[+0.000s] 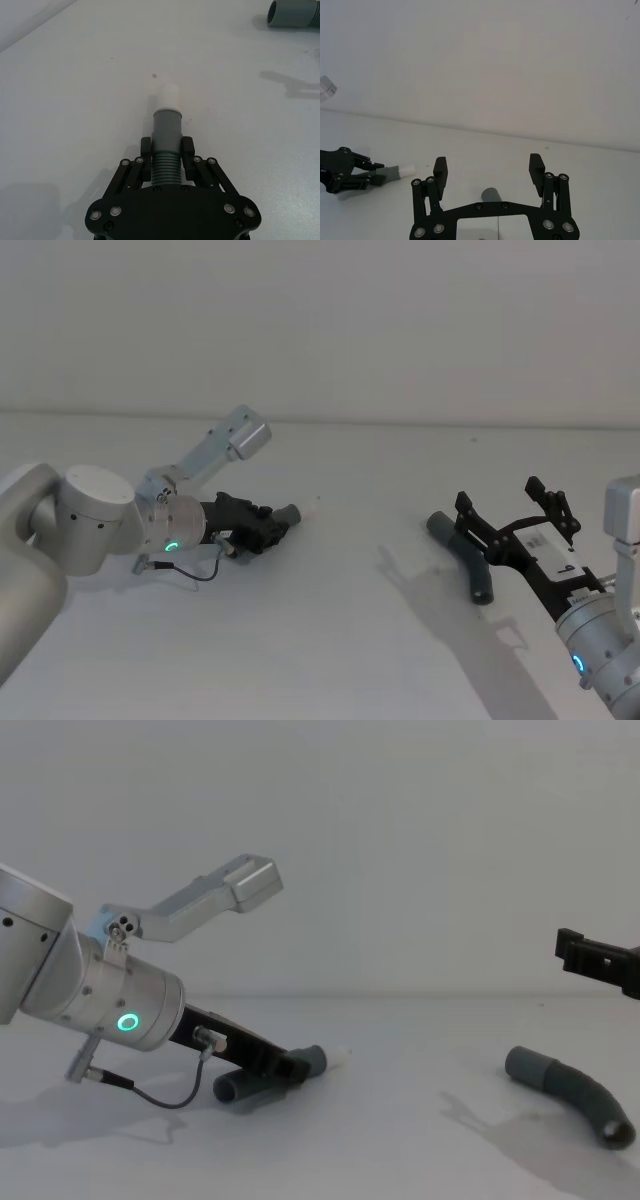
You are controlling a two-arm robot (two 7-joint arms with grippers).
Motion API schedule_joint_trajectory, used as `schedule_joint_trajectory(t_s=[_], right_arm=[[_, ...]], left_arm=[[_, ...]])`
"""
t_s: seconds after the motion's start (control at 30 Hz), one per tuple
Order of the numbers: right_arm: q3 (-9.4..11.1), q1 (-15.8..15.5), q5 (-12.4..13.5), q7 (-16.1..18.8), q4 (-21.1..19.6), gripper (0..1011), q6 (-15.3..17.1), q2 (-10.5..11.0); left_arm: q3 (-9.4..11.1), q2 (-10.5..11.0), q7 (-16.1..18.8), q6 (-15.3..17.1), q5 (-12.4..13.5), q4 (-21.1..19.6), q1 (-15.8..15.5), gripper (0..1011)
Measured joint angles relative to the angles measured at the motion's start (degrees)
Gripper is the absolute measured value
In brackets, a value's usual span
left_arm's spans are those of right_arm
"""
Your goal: Use both hands to pick up one end of the pipe from the table, align the ends, and insert them.
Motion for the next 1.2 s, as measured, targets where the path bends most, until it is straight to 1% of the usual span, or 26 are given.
schedule_joint_trajectory(t_s=[0.43, 0.57, 0.67, 0.8, 0.97, 1.03, 1.2], right_arm=[[0.0, 0.0, 0.0, 0.0, 0.0, 1001, 0.02, -0.01], [0.05, 0.1, 0.01, 0.22, 0.0, 1001, 0.48, 0.07], [0.1, 0.35, 0.14, 0.6, -0.09, 1001, 1.63, 0.31], [0.18, 0.87, 0.58, 1.32, -0.26, 1001, 3.94, 0.78], [0.21, 1.84, 1.14, 2.28, -0.39, 1001, 7.53, 1.51], [0.15, 2.58, 1.34, 2.89, -0.39, 1001, 10.04, 2.06], [-0.21, 3.98, 1.37, 3.87, -0.32, 1001, 13.72, 3.15]], left_arm=[[0.0, -0.06, 0.0, 0.0, 0.06, 0.09, -0.03, 345], [0.0, -0.08, 0.0, 0.0, 0.06, 0.1, -0.03, 345], [0.0, -0.08, 0.0, 0.0, 0.06, 0.1, -0.03, 345], [0.0, -0.08, 0.0, 0.0, 0.05, 0.1, -0.03, 345], [0.0, -0.08, 0.0, 0.0, 0.05, 0.1, -0.03, 345], [0.0, -0.08, 0.0, 0.0, 0.05, 0.1, -0.02, 345], [0.0, -0.08, 0.0, 0.0, 0.05, 0.1, -0.02, 345]])
